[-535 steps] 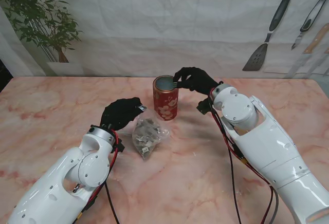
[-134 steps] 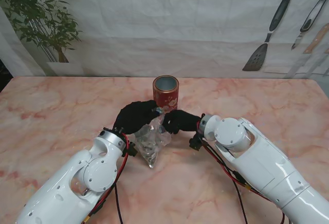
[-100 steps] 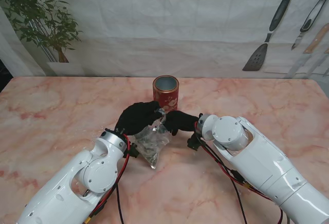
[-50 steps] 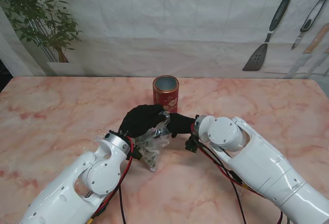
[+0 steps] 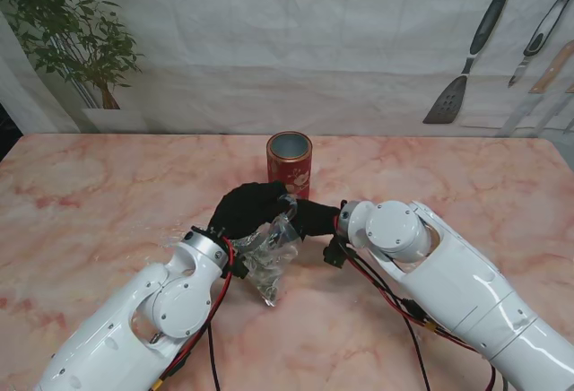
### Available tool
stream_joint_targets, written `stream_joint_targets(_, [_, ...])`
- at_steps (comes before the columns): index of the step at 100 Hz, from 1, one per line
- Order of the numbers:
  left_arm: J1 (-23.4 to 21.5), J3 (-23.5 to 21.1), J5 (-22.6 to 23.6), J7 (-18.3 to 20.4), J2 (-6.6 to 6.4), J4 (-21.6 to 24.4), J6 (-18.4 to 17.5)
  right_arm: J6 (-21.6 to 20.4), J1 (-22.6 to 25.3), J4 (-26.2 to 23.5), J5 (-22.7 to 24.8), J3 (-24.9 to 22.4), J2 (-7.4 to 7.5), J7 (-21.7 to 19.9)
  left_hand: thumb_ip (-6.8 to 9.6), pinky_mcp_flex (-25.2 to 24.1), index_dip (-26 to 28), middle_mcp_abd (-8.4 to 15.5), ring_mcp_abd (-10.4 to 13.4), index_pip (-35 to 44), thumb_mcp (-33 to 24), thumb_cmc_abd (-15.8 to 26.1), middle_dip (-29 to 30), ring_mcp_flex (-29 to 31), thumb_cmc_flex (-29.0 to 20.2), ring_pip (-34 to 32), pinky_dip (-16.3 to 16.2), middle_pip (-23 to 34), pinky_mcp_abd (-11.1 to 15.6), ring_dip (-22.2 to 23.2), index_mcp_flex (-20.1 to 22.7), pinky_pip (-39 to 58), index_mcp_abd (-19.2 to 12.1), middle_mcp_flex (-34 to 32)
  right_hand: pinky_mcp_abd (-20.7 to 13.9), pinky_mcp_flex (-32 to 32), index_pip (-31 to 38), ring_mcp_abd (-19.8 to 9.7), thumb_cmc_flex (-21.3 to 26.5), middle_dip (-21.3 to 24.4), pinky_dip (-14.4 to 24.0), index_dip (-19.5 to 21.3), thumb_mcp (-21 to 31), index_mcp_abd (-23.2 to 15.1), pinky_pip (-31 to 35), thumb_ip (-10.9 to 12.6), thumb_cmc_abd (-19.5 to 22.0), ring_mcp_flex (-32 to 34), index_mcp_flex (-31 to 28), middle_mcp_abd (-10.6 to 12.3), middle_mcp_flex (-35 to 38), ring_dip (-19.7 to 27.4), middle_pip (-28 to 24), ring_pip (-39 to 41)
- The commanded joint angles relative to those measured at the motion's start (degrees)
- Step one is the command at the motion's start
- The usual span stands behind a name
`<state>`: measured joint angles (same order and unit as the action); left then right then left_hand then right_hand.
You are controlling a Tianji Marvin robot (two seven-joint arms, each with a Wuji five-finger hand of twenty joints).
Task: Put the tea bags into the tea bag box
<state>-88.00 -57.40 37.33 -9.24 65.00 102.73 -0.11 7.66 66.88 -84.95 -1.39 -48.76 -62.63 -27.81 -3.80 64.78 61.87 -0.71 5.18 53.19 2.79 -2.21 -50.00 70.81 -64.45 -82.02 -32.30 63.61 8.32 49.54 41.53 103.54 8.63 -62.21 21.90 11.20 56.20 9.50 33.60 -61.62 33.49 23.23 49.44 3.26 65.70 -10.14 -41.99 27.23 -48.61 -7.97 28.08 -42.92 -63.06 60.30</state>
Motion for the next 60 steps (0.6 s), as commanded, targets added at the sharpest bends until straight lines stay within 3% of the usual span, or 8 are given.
stream_joint_targets(1, [0.3, 0.1, -0.2, 0.6, 0.27, 0.2, -0.1, 0.2, -0.1, -0.1, 0.0, 0.3, 0.05, -1.2, 2.07, -0.9, 2.4, -2.0, -4.9, 8.9, -1.3, 2.5, -1.5, 2.0, -2.9, -4.3, 0.6, 5.6, 12.0, 0.5, 4.8, 14.8, 11.4, -2.0, 2.2, -0.5, 1.4, 0.2, 2.4, -0.2, -0.7, -3.6, 2.0, -0.5, -1.0, -1.8, -3.2, -0.8, 1.5, 0.2, -0.9, 0.3, -0.2, -0.3])
stream_joint_targets(12, [0.4, 0.2, -0.2, 0.7, 0.27, 0.2, -0.1, 0.6, -0.1, -0.3, 0.0, 0.3, 0.08, -1.3, 2.07, -0.9, 2.4, -2.1, -4.9, 8.9, -1.3, 2.5, -1.5, 2.0, -2.9, -4.3, 0.6, 5.6, 12.0, 0.5, 4.8, 14.8, 11.4, -2.0, 2.4, -0.6, 3.4, 0.5, 5.6, 0.4, -0.9, -8.4, 3.0, -0.3, -1.2, -1.2, -1.3, -0.8, 1.0, 0.2, 0.0, 0.5, 0.4, -0.6])
stream_joint_targets(26, [0.4, 0.2, 0.0, 0.7, 0.24, 0.2, 0.0, 1.3, 0.4, -0.7, 0.1, -0.1, 0.07, -1.0, 2.06, -0.9, 2.4, -2.1, -4.9, 8.8, -1.3, 2.5, -1.5, 2.0, -2.9, -4.3, 0.6, 5.6, 12.0, 0.5, 4.8, 14.8, 11.3, -2.0, 1.9, -1.0, 5.2, 0.6, 8.8, 0.7, -1.0, -9.0, 2.1, 0.1, -1.4, 0.9, 3.3, -1.3, -0.6, 0.4, 0.1, 0.6, 0.4, -0.8])
stream_joint_targets(41, [0.5, 0.3, 0.3, 0.8, 0.20, 0.1, 0.2, 1.3, 0.6, -0.9, 0.2, -0.9, 0.37, -1.8, 2.06, -0.9, 2.4, -2.0, -4.9, 8.8, -1.3, 2.5, -1.5, 2.0, -2.9, -4.3, 0.6, 5.6, 12.0, 0.5, 4.8, 14.7, 11.4, -2.1, 0.7, -4.0, 7.2, 0.7, 10.5, -0.8, -1.2, -1.2, 0.0, 2.5, -2.4, 3.5, 10.1, -6.4, 4.2, -0.9, -4.9, 1.0, 0.4, -1.5])
stream_joint_targets(50, [0.7, 0.3, 0.5, 1.0, 0.16, 0.1, 0.4, 1.2, 0.5, -1.1, 0.6, -1.1, 0.77, -2.9, 2.07, -0.9, 2.3, -2.1, -4.9, 8.8, -1.3, 2.6, -1.5, 2.0, -2.9, -4.3, 0.6, 5.5, 12.0, 0.5, 4.9, 14.7, 11.5, -2.0, -0.1, -5.7, 7.6, 0.5, 11.1, -1.1, -1.2, 4.1, -1.3, 4.0, -3.1, 4.4, 13.9, -9.4, 7.4, -1.2, -8.1, 1.7, 0.7, -2.5])
stream_joint_targets(60, [0.9, 0.4, 0.7, 1.3, 0.10, 0.0, 0.9, 1.1, 0.8, -1.8, 1.5, -1.7, 1.09, -3.3, 2.05, -0.9, 2.4, -2.1, -4.9, 8.9, -1.3, 2.5, -1.6, 2.0, -2.8, -4.3, 0.6, 5.6, 12.0, 0.5, 4.9, 14.7, 11.3, -2.1, -0.4, -6.5, 7.9, 0.4, 11.6, -1.2, -1.2, 7.3, -1.9, 4.7, -3.4, 4.5, 16.3, -11.1, 9.5, -1.2, -10.1, 2.2, 1.0, -3.4])
